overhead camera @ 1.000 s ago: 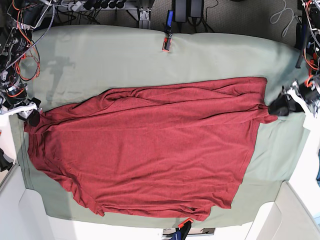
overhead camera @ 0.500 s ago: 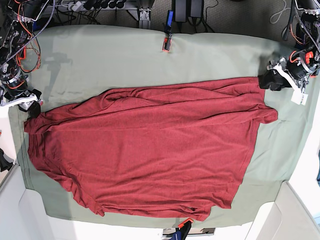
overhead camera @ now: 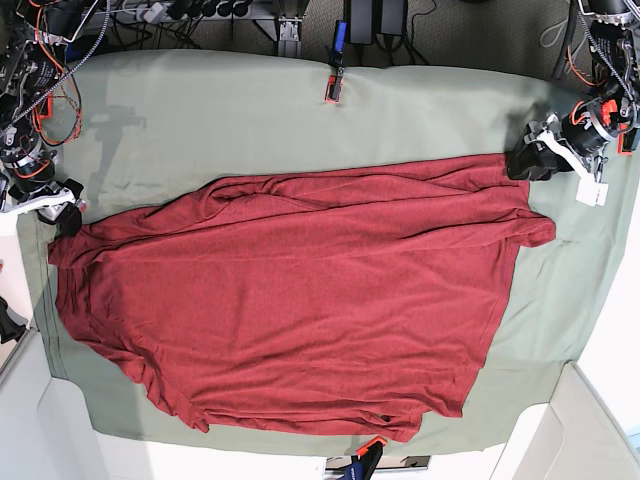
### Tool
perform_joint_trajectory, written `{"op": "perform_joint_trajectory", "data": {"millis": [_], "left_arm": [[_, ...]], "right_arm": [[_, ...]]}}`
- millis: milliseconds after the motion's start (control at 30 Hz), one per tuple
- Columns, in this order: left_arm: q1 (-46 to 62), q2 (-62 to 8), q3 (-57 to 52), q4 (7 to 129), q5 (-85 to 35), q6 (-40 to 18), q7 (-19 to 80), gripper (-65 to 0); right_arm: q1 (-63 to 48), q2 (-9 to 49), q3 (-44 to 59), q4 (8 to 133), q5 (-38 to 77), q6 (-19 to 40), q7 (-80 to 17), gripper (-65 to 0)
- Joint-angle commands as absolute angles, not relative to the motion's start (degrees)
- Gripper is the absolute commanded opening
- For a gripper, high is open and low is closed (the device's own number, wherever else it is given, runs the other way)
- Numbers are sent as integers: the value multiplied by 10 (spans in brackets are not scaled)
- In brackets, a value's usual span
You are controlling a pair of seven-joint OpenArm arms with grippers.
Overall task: Fold the T-shirt properly
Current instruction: 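Release the sleeve and regrasp the shirt edge with the left gripper, then grasp the shirt edge with the right gripper opposite the left gripper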
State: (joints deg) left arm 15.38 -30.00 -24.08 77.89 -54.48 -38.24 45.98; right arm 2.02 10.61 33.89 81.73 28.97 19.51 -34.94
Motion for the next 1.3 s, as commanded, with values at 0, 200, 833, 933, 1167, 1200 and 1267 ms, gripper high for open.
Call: {"op": "perform_joint_trajectory", "data": {"millis": [0, 200, 833, 933, 1167, 1200, 1267], "left_arm": [[151, -304, -243, 786, -546, -389, 466, -280], [151, -294, -243, 786, -547, -389, 465, -280], [151, -294, -243, 786, -508, -399, 413, -577], [151, -294, -243, 786, -499, -400, 409, -650], [151, -321, -245, 798, -525, -400, 436, -650], [151, -326, -248, 805, -525, -400, 443, -650], [151, -333, -256, 824, -529, -400, 453, -650]], "right_arm": [[28, 114, 341, 828, 302, 199, -336, -368], [35, 100, 341, 820, 304, 197, -324, -368], [101, 85, 329, 735, 214, 126, -294, -381], [101, 85, 325, 722, 214, 135, -292, -506], [99, 89, 330, 723, 214, 171, -289, -650], [100, 89, 335, 723, 216, 172, -289, -650], [100, 89, 347, 723, 230, 180, -289, -650]]}}
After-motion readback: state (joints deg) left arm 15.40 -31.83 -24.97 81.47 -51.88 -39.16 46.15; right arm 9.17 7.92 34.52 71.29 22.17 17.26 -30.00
